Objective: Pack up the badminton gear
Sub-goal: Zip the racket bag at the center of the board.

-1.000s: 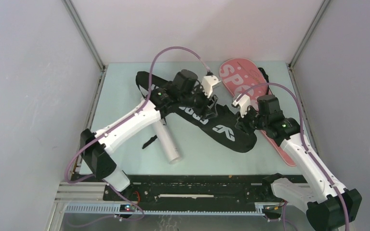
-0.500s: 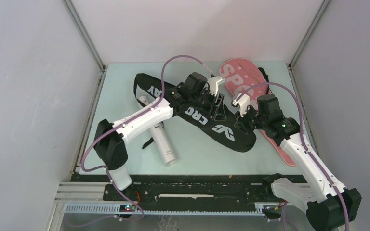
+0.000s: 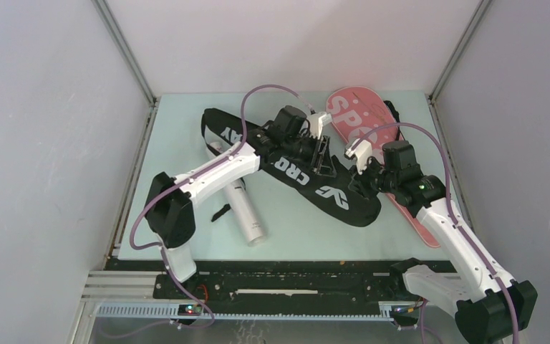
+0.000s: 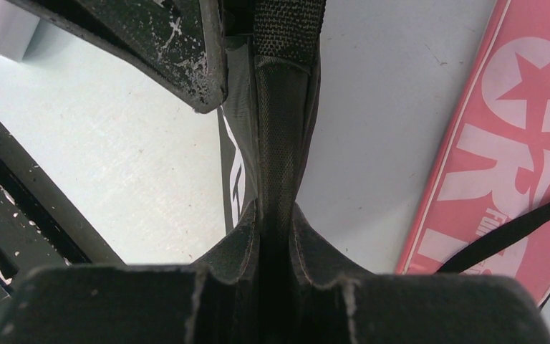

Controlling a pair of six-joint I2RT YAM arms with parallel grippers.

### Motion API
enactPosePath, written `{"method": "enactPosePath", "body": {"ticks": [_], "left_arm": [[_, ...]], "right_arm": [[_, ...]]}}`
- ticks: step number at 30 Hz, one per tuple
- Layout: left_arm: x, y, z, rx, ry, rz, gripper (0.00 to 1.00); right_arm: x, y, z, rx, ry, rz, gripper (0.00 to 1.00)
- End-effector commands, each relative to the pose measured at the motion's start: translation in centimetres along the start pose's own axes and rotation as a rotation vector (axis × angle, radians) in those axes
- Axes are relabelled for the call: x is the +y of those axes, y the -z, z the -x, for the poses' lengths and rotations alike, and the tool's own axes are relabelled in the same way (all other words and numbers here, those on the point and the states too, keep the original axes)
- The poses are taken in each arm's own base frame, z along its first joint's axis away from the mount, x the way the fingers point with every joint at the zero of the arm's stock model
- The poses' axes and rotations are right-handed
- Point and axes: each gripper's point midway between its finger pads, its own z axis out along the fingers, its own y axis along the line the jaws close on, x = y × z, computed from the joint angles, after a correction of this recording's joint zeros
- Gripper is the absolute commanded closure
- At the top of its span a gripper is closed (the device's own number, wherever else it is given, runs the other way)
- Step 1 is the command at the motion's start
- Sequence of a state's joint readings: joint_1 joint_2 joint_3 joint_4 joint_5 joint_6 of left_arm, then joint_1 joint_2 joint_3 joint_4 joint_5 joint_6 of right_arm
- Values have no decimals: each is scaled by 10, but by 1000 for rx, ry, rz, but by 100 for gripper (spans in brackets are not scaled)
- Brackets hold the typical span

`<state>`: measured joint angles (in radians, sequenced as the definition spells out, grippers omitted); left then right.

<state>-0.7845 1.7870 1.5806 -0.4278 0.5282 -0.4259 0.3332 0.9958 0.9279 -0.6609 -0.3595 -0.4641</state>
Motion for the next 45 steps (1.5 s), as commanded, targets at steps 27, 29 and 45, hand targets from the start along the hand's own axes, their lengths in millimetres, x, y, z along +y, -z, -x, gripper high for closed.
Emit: {"method": "enactPosePath", "body": {"ticks": [27,29,45], "left_arm": [[-22,5,45,-74,-10,-108,89],[-22,6,43,-74,-15,-107,95],[15,52,32,-33,-261,25,100]], "right_arm": [[1,2,0,-23,9,-5,100],[0,2,0,-22,8,-5,100],[-18,17,-8,-15,48,-67,100]]}}
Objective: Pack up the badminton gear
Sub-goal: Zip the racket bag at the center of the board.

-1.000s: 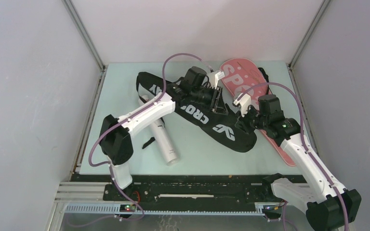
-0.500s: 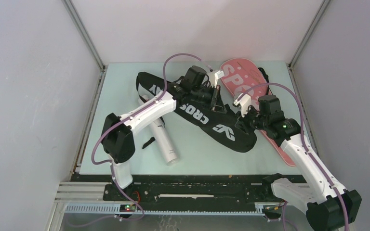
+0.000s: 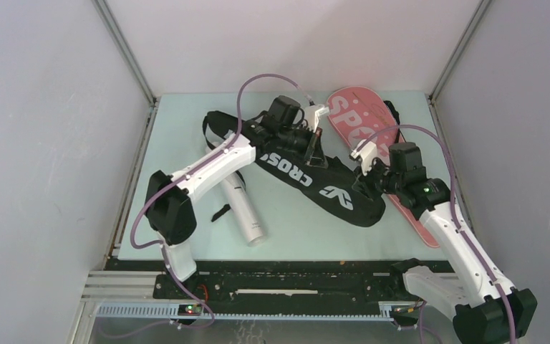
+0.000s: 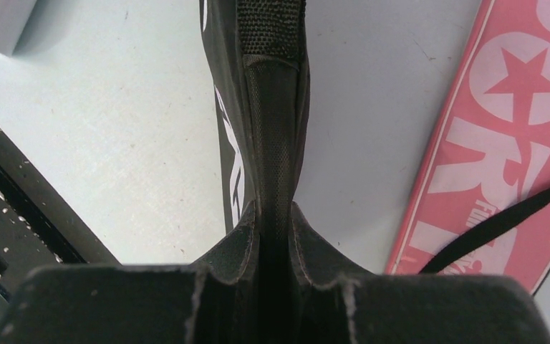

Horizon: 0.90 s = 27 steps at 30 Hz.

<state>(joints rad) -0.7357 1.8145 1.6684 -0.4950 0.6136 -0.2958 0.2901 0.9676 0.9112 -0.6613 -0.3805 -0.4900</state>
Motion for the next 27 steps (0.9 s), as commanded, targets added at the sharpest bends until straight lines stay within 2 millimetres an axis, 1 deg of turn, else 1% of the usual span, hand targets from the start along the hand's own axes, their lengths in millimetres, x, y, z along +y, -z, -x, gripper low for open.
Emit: {"method": "enactPosePath", "body": {"ticks": [1,3,7,10,12,16,17,22,24,27], "left_arm": [[17,44,11,-24,-179,101,100],[32,53,11,-24,-213,177,100],[55,69,15,-47,-209,281,100],[80,90,18,-54,-183,376,100],[101,109,16,-40,-188,454,100],[157,159,2,1,-166,627,100],[176,176,-5,16,-147,679,100],[253,242,-43,124,-94,888,100],[283,264,-56,156,-52,949,100],[319,291,-67,200,-15,1022,100]], "right_arm": [[-11,13,-5,0,51,-45,100],[-11,14,-8,5,66,-35,100],[-5,17,-12,16,104,-3,100],[-14,23,-16,32,127,-52,100],[-23,29,-19,47,140,-96,100],[-35,37,-27,81,146,-161,100],[-37,40,-28,84,145,-173,100],[-43,45,-32,97,126,-205,100],[-43,46,-34,102,115,-206,100],[-44,47,-36,107,102,-210,100]]}}
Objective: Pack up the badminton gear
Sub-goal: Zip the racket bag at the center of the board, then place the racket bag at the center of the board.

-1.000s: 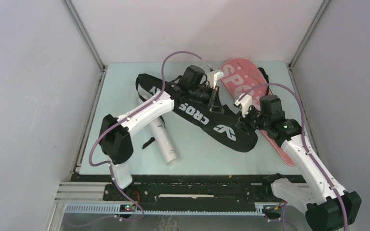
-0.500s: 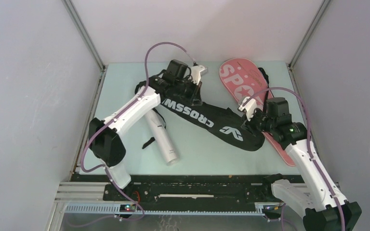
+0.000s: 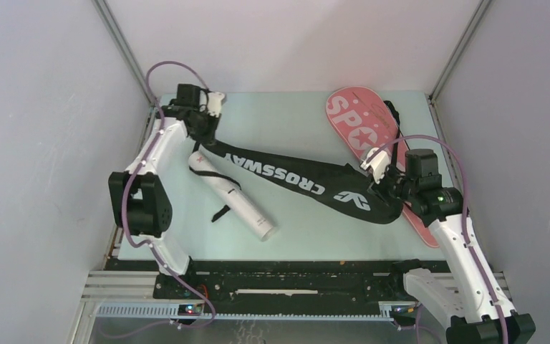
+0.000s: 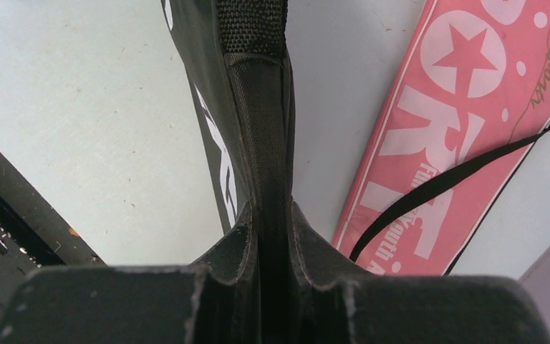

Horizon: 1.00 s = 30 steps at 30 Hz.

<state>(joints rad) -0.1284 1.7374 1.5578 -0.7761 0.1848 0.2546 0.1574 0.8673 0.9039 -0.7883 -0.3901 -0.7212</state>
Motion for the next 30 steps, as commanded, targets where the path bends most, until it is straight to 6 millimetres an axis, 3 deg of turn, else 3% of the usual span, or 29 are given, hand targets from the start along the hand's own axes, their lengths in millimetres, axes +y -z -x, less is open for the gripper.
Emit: {"method": "enactPosePath", "body": {"ticks": [1,6,10,13,14,16,18,20,25,30], "left_arm": [[84,-2,-20,99,-61,211,100],[124,-17,-39,177,-66,300,100],[136,-32,-55,232,-66,323,100],[134,-34,-53,222,-47,314,100],[134,-33,-48,208,-41,315,96],[137,-25,-35,168,-24,335,76],[139,-14,-19,116,-1,348,50],[140,1,-2,55,22,366,31],[129,34,28,-98,57,354,13],[92,43,28,-171,60,216,7]], "right_arm": [[-23,12,-17,75,-40,-129,100],[-23,12,-18,76,-69,-132,100],[-23,9,-19,67,-98,-136,100],[-27,6,-22,69,-141,-176,100],[-31,7,-24,75,-158,-205,100],[-41,10,-29,87,-188,-268,100],[-47,14,-33,94,-224,-309,100],[-51,16,-40,107,-274,-326,100],[-59,13,-65,174,-428,-344,100],[-69,7,-83,230,-483,-361,100]]}}
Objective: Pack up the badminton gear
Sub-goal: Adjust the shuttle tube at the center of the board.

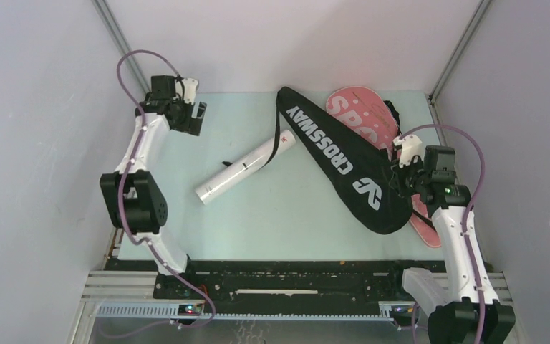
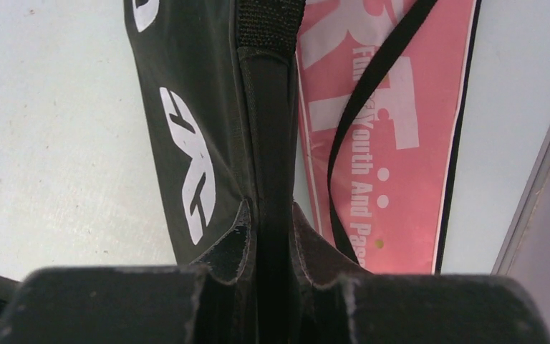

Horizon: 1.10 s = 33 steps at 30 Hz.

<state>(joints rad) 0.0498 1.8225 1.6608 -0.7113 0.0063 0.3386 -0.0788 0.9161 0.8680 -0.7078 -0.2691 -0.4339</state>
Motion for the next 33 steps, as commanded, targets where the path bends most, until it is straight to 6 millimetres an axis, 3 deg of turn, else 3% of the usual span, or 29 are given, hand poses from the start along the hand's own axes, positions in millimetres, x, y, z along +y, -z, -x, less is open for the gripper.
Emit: {"method": "enactPosePath", "body": {"ticks": [1,7,12,19,27,30,33], "left_arm": [[-29,41,21,-159,37,-119,4],[-99,35,-8,-121,-87,-253,0],[-137,13,-35,15,-213,-339,0],[-180,0,-67,157,-218,-474,0],[-206,-23,-87,274,-131,-497,1],[-208,-30,-87,283,-110,-478,13],[-207,-36,-83,287,-64,-446,32]], "right_arm": [[-28,-12,-26,125,-40,-112,100],[-50,-19,-39,166,-111,-160,95],[-54,-10,-37,147,-115,-181,92],[-50,-6,-37,144,-120,-162,92],[-52,0,-33,135,-124,-174,95],[-57,9,-28,121,-134,-202,96],[-64,16,-27,127,-154,-228,97]]}}
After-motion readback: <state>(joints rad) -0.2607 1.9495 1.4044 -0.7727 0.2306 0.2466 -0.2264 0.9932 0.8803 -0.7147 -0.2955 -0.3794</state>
